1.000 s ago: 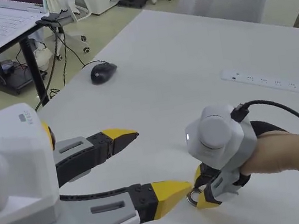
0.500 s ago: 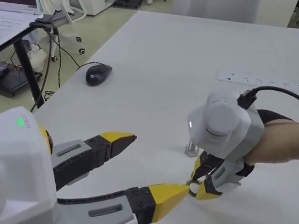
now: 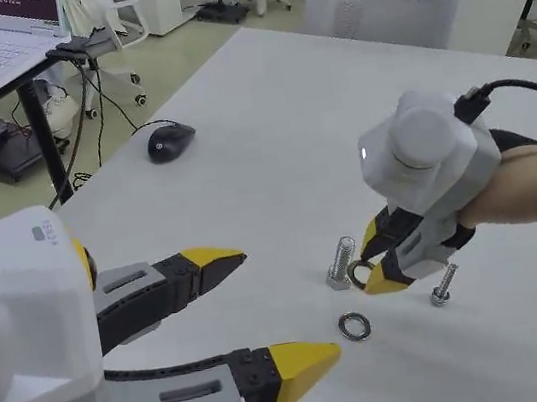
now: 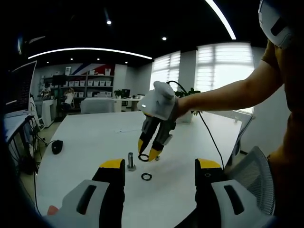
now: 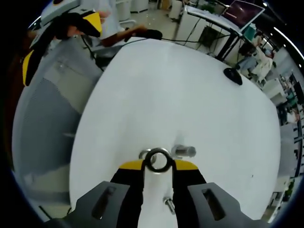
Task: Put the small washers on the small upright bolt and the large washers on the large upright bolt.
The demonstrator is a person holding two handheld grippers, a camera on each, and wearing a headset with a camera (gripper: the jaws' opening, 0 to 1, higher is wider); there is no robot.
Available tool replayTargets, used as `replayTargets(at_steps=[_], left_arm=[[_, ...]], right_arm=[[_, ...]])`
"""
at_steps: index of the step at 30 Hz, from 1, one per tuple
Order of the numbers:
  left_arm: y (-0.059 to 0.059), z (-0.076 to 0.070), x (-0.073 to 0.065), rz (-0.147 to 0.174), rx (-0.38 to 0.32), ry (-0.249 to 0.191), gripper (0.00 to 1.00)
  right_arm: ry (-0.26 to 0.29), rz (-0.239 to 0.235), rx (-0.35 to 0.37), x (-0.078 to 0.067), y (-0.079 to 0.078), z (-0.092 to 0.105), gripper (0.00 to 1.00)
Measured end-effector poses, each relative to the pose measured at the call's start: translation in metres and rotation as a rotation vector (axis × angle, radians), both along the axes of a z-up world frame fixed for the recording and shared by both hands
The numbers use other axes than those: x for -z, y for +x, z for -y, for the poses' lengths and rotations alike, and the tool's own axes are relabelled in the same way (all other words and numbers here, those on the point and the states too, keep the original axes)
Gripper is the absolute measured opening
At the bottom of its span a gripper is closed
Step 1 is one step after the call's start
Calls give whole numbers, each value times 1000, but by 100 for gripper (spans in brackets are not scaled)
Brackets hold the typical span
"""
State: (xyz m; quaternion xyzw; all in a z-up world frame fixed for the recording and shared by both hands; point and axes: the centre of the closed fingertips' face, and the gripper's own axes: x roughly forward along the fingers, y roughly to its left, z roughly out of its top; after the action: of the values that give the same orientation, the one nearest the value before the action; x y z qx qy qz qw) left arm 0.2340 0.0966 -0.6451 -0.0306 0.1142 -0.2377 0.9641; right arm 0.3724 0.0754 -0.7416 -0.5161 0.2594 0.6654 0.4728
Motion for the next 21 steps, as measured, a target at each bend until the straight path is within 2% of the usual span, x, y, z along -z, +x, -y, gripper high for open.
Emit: replayTargets(at_steps=[4, 10, 15, 21], left_arm=[[1, 0, 0, -1, 2, 0, 59], [2, -1, 1, -7, -5, 3, 59], [1, -3, 2, -11, -15, 0, 59], [1, -4, 3, -14, -25, -1, 58]], right_arm=[[11, 19, 13, -4, 15, -11, 22], [12, 24, 18, -3, 23, -21, 22], [4, 19, 20, 4, 30, -30, 22], [-24, 8, 16, 14, 33, -28, 22]])
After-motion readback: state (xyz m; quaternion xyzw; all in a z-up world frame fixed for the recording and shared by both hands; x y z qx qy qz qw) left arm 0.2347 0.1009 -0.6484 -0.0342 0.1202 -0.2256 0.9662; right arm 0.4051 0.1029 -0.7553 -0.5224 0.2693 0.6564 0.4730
